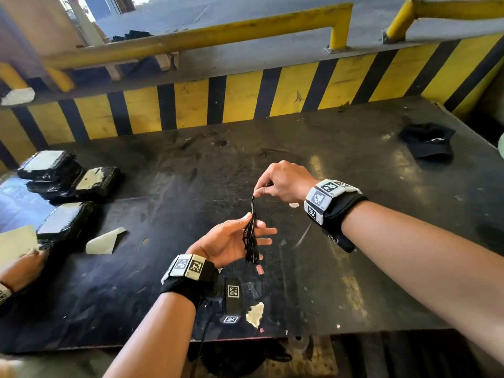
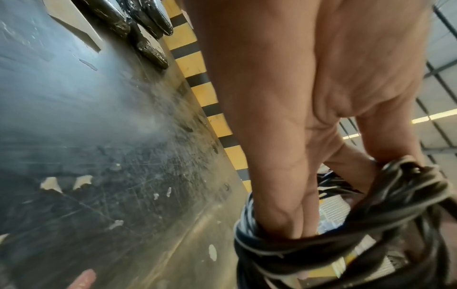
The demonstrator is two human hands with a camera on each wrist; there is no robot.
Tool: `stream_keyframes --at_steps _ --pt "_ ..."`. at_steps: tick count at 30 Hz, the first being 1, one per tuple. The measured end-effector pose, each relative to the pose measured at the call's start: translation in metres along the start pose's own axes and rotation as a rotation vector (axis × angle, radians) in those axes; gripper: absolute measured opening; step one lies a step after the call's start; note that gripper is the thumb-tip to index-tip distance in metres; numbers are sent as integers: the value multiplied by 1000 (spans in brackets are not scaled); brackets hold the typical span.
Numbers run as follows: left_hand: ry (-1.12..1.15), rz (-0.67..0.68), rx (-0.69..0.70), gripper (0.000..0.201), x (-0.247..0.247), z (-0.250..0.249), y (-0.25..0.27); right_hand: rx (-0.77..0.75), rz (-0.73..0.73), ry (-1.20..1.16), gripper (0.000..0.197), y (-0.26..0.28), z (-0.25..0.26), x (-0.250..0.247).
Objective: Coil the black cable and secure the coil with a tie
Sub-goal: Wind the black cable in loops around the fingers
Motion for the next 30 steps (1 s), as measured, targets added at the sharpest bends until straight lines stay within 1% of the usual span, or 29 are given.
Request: stream_keyframes --at_steps 3,6,9,10,12,14,16,17,19,21,24,26,28,30 --pt "0 56 45 32 7 -13 3 50 31 -80 13 1 -7 13" --pt "5 97 99 34 10 -24 6 89 70 -172 15 6 -16 29" --pt "32 120 155 32 12 -34 6 121 135 -215 14 13 -27 50" --pt "50 124 173 32 12 -36 6 125 140 -223 17 16 -30 56" --pt "100 139 207 38 13 -39 3 140 144 -252 31 25 -31 68" --pt "156 166 236 43 15 -40 -2 117 178 -301 40 33 -28 83" --pt "175 175 269 43 18 -40 -9 82 220 -322 31 41 -23 96" --pt "171 165 285 42 18 -40 -13 57 234 -317 31 43 -21 103" --pt "153 104 310 41 14 -41 -20 2 290 -271 32 50 -13 109" --pt "152 -9 325 44 3 -39 -28 -1 330 -209 28 54 -8 112" --pt "153 -193 333 47 -18 -29 -35 31 324 -86 28 56 -4 114" --pt "116 -301 328 44 -31 -19 -38 14 302 -6 24 60 0 111" --pt "60 -345 331 39 -41 -9 -40 -46 280 110 24 62 6 105" --pt "-21 -347 316 35 -48 1 -38 -116 257 199 24 60 10 98"
Point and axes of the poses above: each hand's wrist, its own y-axis away from the middle knuckle, its own x-axis out of the palm, z = x × y, the point moved 2 cm from there along -y, towards the middle knuckle, and after that the axes turned 7 degrees about x, right-handed, at the moved point
